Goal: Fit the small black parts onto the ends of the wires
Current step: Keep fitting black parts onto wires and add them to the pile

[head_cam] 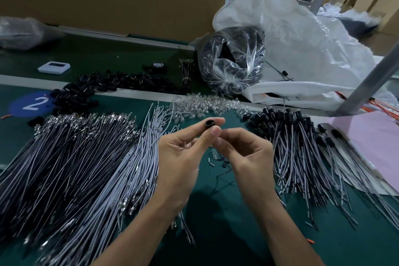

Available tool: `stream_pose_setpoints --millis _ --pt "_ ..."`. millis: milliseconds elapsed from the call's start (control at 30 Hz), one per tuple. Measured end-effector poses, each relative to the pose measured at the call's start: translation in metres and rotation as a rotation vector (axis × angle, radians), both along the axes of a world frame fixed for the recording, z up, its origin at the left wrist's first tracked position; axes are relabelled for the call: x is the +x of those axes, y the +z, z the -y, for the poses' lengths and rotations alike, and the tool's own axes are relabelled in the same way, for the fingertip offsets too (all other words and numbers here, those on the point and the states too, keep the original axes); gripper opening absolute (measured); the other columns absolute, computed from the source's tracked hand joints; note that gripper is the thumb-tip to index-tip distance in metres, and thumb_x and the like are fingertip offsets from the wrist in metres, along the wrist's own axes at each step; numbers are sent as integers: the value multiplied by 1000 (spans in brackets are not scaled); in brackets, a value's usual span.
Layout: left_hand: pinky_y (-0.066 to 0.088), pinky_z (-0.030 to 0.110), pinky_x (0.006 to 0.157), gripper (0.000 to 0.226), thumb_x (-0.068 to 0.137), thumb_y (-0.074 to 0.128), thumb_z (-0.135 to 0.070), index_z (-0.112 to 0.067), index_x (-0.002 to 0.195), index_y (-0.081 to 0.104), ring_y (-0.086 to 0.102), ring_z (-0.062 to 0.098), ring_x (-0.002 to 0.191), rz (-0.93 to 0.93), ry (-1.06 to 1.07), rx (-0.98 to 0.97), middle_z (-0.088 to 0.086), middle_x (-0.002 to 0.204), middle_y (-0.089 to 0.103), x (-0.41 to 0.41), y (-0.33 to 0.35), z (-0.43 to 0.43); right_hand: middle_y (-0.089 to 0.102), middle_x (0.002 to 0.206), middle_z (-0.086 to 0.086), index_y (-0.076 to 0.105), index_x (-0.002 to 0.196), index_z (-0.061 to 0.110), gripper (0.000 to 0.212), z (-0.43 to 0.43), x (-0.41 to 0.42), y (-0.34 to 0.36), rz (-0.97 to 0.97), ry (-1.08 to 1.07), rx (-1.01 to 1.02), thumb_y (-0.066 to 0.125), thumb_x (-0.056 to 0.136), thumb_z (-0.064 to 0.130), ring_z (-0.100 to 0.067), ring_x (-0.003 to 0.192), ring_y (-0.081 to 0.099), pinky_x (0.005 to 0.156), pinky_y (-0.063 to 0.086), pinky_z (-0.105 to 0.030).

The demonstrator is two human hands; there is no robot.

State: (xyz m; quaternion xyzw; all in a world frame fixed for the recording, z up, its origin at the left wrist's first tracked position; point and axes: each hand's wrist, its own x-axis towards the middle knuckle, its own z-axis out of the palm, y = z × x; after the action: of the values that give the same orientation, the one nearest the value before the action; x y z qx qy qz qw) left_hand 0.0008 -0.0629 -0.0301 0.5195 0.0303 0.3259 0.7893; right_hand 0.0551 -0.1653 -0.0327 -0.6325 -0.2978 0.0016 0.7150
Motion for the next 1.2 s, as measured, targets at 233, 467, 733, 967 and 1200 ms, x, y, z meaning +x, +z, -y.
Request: stream_pose_setpoints --millis 233,467,733,967,1200 --pt "53 15 76 20 75 71 -12 -5 93 76 73 9 84 -5 9 35 2 90 78 0 -1 3 64 69 1 75 76 23 5 1 -2 0 80 -117 -30 76 77 18 -14 68 59 65 52 -40" --pt "56 24 81 22 75 70 -20 -8 92 77 74 20 90 3 -30 -4 8 93 77 0 -2 7 65 70 -5 75 79 14 3 -1 -6 -5 40 -141 43 76 78 16 -16 69 60 65 48 -34" --pt "56 24 81 19 77 70 -16 -8 93 76 74 19 91 -5 -7 103 4 94 77 1 -2 6 63 68 2 74 77 17 8 0 -6 -3 109 -171 21 74 77 9 -10 66 57 63 46 -24" --pt "56 24 82 21 78 73 -22 -11 95 77 74 18 92 -12 77 144 1 93 78 0 -5 3 66 70 2 74 79 25 11 2 -4 -1 157 -220 -40 75 79 14 -16 67 62 62 50 -36" --pt "56 21 79 17 81 71 -21 -13 94 77 74 17 89 2 65 112 2 92 78 1 -6 8 64 70 4 74 78 20 4 -2 -8 -2 120 -214 -36 72 81 17 -13 66 60 61 46 -30"
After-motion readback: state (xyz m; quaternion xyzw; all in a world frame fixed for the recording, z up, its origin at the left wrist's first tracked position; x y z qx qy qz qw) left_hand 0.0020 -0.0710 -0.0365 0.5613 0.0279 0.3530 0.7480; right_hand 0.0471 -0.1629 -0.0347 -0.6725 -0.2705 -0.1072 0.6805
